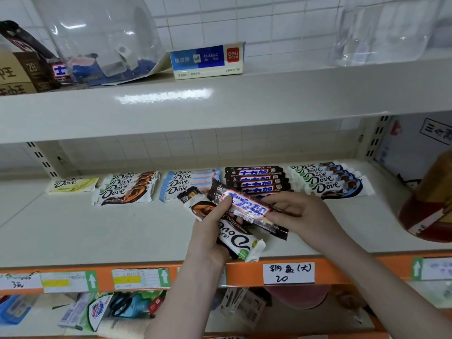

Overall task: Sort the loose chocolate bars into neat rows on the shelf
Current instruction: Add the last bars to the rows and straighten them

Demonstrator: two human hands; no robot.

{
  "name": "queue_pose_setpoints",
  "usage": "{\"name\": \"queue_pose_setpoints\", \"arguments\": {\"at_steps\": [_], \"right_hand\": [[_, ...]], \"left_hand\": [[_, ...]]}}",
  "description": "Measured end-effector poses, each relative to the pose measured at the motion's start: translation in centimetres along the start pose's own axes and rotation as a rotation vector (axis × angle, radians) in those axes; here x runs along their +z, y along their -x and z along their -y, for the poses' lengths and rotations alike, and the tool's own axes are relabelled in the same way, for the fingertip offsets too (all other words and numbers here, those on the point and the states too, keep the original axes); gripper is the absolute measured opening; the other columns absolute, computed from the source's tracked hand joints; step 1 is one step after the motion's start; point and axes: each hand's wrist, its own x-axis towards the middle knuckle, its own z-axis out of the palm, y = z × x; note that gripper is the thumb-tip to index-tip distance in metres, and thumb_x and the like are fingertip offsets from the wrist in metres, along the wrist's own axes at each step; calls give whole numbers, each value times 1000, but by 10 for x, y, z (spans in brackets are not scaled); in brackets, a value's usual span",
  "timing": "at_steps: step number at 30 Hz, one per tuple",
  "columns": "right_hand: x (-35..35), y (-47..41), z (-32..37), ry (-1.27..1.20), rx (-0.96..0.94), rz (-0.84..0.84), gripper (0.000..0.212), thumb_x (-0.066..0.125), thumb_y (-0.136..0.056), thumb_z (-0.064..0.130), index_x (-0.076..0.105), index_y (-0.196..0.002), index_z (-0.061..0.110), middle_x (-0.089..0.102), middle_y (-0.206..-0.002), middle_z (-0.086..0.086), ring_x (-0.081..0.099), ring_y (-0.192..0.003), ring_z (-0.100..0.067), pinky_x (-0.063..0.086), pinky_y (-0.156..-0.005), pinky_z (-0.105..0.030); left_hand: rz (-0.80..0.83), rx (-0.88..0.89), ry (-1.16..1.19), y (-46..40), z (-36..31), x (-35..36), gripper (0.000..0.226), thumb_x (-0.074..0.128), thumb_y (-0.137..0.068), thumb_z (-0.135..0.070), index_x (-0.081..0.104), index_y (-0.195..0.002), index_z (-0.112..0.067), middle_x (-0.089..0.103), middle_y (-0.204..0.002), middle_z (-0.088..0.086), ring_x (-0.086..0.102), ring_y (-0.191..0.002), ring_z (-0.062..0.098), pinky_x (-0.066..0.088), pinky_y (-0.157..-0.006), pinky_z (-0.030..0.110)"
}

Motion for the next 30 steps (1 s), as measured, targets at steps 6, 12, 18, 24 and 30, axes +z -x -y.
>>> {"name": "queue_pose_setpoints", "arguments": {"at_steps": [6,12,18,24,30], "right_hand": [[-21,-4,-8,82,6,52,34,67,-80,11,64,-85,44,66,-87,22,61,-84,10,50,-64,-9],[-28,-6,-31,175,36,112,29,67,-80,9,68,-85,38,66,-90,21,61,-86,9,46,-74,-8],[-23,-9,-42,268,10,68,30,69,-78,15,66,-85,44,63,-91,25,57,-86,12,41,-73,-7],[-22,-6,-46,540,-86,79,30,72,-76,24,66,-104,31,50,-98,17,45,-96,-5,34,-84,-21],[-26,-6,-44,677,-140,127,34,66,-81,26,62,-115,32,51,-111,10,40,-106,-9,29,-91,-22]], "left_hand": [[-34,-25,-26,-3,-8,-14,15,68,-76,-12,62,-89,-10,63,-60,5,59,-49,14,52,-49,21],[-87,-34,48,-6,-14,-20,11,61,-83,-8,55,-73,-11,55,-62,5,51,-57,17,50,-56,26],[-71,-55,32,-5,-13,-20,15,59,-83,-7,54,-69,-9,55,-58,5,48,-59,18,45,-65,27],[-67,-61,18,-7,-11,-21,13,55,-85,-2,52,-75,-11,60,-58,8,56,-51,19,48,-64,28],[-75,-98,-25,-8,-10,-21,30,52,-88,-6,67,-62,-2,67,-61,10,62,-47,20,51,-66,32]]}}
